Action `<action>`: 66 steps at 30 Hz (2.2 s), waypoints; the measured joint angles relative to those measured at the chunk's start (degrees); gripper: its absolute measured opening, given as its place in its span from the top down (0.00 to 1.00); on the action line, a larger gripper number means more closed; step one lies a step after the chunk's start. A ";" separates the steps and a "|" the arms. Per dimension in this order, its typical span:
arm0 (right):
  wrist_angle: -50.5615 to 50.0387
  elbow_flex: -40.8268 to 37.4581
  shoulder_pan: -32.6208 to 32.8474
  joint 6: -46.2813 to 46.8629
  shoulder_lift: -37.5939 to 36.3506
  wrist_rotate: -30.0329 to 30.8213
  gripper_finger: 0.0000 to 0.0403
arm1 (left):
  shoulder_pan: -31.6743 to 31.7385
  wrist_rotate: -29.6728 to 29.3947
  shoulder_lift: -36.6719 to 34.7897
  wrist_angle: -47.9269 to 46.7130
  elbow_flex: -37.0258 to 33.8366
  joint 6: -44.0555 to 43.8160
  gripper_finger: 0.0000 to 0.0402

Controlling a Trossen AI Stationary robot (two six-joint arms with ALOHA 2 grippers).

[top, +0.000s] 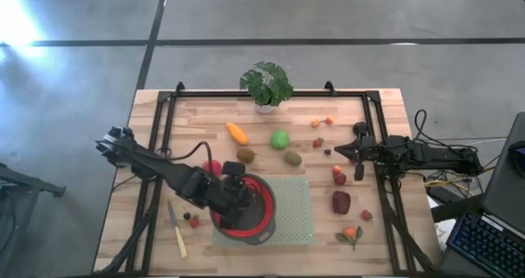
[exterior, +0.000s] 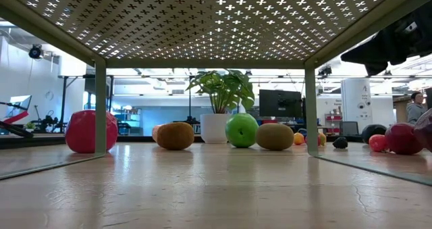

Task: Pick & Place Fruit
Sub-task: Put the pear into the red strainer, then put the strawberry into the red strainer

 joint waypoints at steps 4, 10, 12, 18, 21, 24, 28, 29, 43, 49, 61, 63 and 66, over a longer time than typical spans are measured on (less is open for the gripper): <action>0.00 0.00 -0.02 0.00 0.00 0.00 0.98 | 0.29 0.99 0.80 -0.04 -0.02 -0.13 0.65; 0.00 0.00 -0.01 0.00 -0.02 -0.02 0.98 | 0.35 1.49 0.87 -0.08 -0.02 -2.96 0.65; 0.00 0.00 0.00 0.00 -0.02 0.00 0.98 | 0.35 1.49 0.87 -0.09 -0.02 -3.26 0.65; 0.00 0.00 0.00 0.00 -0.02 -0.01 0.98 | 1.16 1.49 0.87 -0.18 -0.02 -3.35 0.59; 0.00 0.00 0.00 0.00 -0.02 -0.02 0.98 | 1.50 1.51 0.83 -0.35 0.00 -4.26 0.53; 0.00 -0.02 0.00 0.00 -0.02 -0.02 0.98 | 1.57 1.66 0.83 -0.37 0.00 -3.90 0.48; 0.00 -0.02 0.00 0.00 -0.02 -0.02 0.98 | 1.55 1.76 0.72 -3.20 1.52 -1.94 0.44; 0.00 -0.02 0.00 0.00 -0.02 -0.02 0.98 | 1.57 1.76 0.72 -4.83 2.62 -1.66 0.44; 0.00 -0.07 0.02 0.00 -0.07 -0.02 0.98 | -4.12 1.02 0.59 -35.20 22.38 -26.38 0.46; 0.00 -0.07 0.02 0.00 -0.04 -0.07 0.98 | -13.05 -0.27 -0.22 -34.25 19.67 -35.01 0.49; 0.00 -0.07 0.02 0.00 -0.04 -0.07 0.98 | -29.10 0.26 -0.24 -34.47 5.62 -64.84 0.51; 0.00 -0.07 0.02 0.00 -0.04 -0.04 0.98 | -30.86 0.22 -0.24 -34.45 2.92 -70.11 0.51; 0.00 -0.07 0.02 0.00 -0.02 -0.04 0.98 | -31.93 0.09 -0.24 -33.53 -1.12 -73.55 0.51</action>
